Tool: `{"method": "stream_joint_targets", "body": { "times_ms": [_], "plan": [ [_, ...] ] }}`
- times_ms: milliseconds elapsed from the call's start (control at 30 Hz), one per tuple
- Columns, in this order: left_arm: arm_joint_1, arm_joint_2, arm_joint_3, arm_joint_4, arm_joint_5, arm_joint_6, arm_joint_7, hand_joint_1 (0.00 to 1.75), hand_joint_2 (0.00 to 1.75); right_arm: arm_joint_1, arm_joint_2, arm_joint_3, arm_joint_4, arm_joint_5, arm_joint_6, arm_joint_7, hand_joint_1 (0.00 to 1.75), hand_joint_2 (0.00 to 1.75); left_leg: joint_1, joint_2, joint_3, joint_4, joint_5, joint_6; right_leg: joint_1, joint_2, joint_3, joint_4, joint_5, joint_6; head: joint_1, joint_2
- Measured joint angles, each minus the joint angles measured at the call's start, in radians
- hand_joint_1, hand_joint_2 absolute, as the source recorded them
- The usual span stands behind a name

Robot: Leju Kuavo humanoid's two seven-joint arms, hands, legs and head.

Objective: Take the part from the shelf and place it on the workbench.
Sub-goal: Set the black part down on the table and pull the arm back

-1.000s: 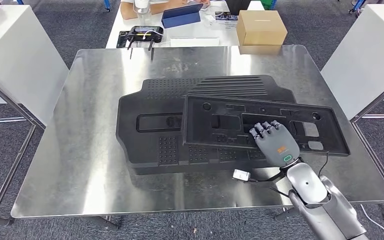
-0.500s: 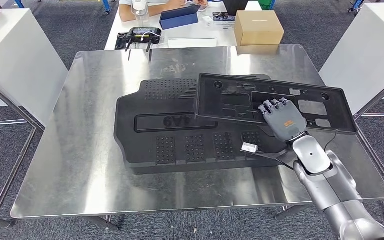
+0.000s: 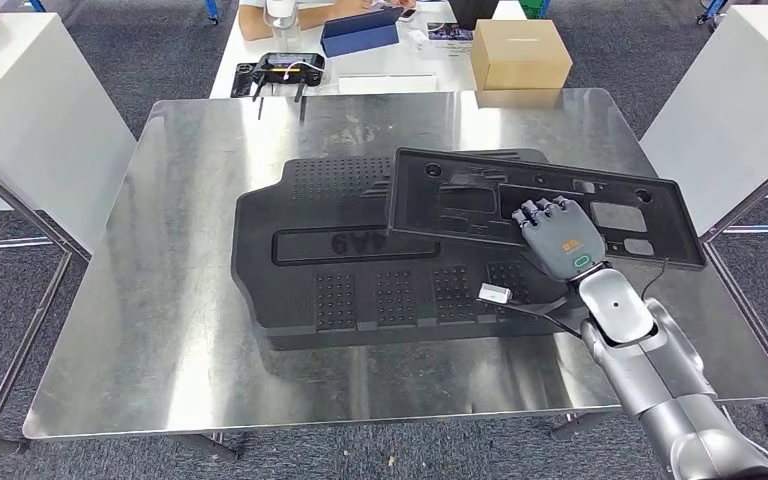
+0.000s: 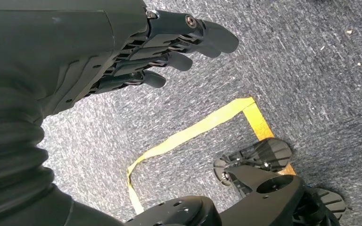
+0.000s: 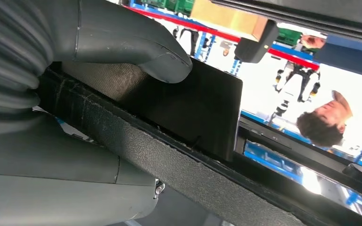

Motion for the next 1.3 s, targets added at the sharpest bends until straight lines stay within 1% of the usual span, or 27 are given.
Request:
{"method": "stream_joint_targets", "body": {
  "times_ms": [233, 433, 500, 600, 733, 833, 1000, 1100, 1233, 1300],
  "plan": [
    [-0.006, 0.0, -0.001, 0.0, -0.003, 0.001, 0.012, 0.0, 1.75, -0.073, 0.034, 0.071, 0.036, -0.024, 0.0, -0.054, 1.66, 1.75, 0.0, 0.0, 0.001, 0.0, 0.0, 0.0, 0.0, 0.0, 0.0, 0.0, 0.0, 0.0, 0.0, 0.0],
    [-0.013, 0.002, -0.009, 0.0, -0.012, 0.017, 0.025, 0.0, 1.75, -0.1, 0.056, 0.146, 0.065, -0.144, -0.018, -0.154, 1.66, 1.75, 0.0, -0.001, 0.001, 0.0, 0.001, -0.001, 0.0, 0.0, 0.0, 0.0, 0.0, 0.0, 0.0, 0.0],
    [-0.016, 0.002, -0.011, 0.0, -0.012, 0.02, 0.021, 0.0, 1.75, -0.1, 0.061, 0.165, 0.07, -0.16, -0.034, -0.163, 1.66, 1.75, 0.0, -0.001, 0.001, 0.0, 0.0, -0.001, 0.0, 0.0, 0.0, 0.0, 0.0, 0.0, 0.0, 0.0],
    [-0.018, 0.002, -0.014, 0.0, -0.012, 0.022, 0.016, 0.0, 1.75, -0.1, 0.067, 0.183, 0.075, -0.161, -0.044, -0.151, 1.66, 1.75, 0.0, -0.001, 0.001, 0.0, 0.0, 0.0, 0.0, 0.0, 0.0, 0.0, 0.0, 0.0, 0.0, 0.0],
    [-0.018, 0.003, -0.015, 0.0, -0.012, 0.023, 0.017, 0.0, 1.75, -0.1, 0.07, 0.197, 0.08, -0.173, -0.047, -0.149, 0.0, 0.0, -0.001, 0.0, 0.001, 0.0, 0.0, 0.0, 0.0, 0.0, 0.0, 0.0, 0.0, 0.0, 0.0, 0.0],
    [-0.018, 0.006, -0.016, 0.0, -0.012, 0.032, 0.028, 0.0, 1.75, -0.099, 0.072, 0.204, 0.082, -0.203, -0.034, -0.15, 0.0, 0.0, -0.001, 0.0, 0.001, 0.0, 0.0, 0.0, 0.0, 0.0, 0.0, 0.0, 0.0, 0.0, 0.0, 0.0],
    [-0.018, 0.008, -0.015, 0.0, -0.009, 0.046, 0.037, 0.0, 1.75, -0.095, 0.079, 0.207, 0.09, -0.278, 0.039, -0.168, 0.0, 0.0, -0.001, 0.0, 0.002, 0.0, 0.0, 0.0, 0.0, 0.0, 0.0, 0.0, 0.0, 0.0, 0.0, 0.0],
    [-0.018, 0.008, -0.015, 0.0, -0.009, 0.051, 0.041, 0.0, 1.75, -0.095, 0.082, 0.206, 0.095, -0.294, 0.054, -0.174, 0.0, 0.0, -0.001, 0.0, 0.002, 0.0, 0.0, 0.0, 0.0, 0.0, 0.0, 0.0, 0.0, 0.0, 0.0, 0.0],
    [-0.018, 0.009, -0.015, 0.0, -0.009, 0.052, 0.044, 0.0, 0.0, -0.095, 0.086, 0.206, 0.101, -0.297, 0.06, -0.174, 0.0, 0.0, -0.001, 0.0, 0.002, 0.0, 0.0, 0.0, 0.0, 0.0, 0.0, 0.0, 0.0, 0.0, 0.0, 0.0],
    [-0.018, 0.009, -0.015, 0.0, -0.008, 0.052, 0.048, 0.0, 0.0, -0.095, 0.087, 0.206, 0.104, -0.303, 0.07, -0.174, 0.0, 0.0, -0.001, 0.0, 0.002, 0.0, 0.0, 0.0, 0.0, 0.0, 0.0, 0.0, 0.0, 0.0, 0.0, 0.0]
  ]
}}
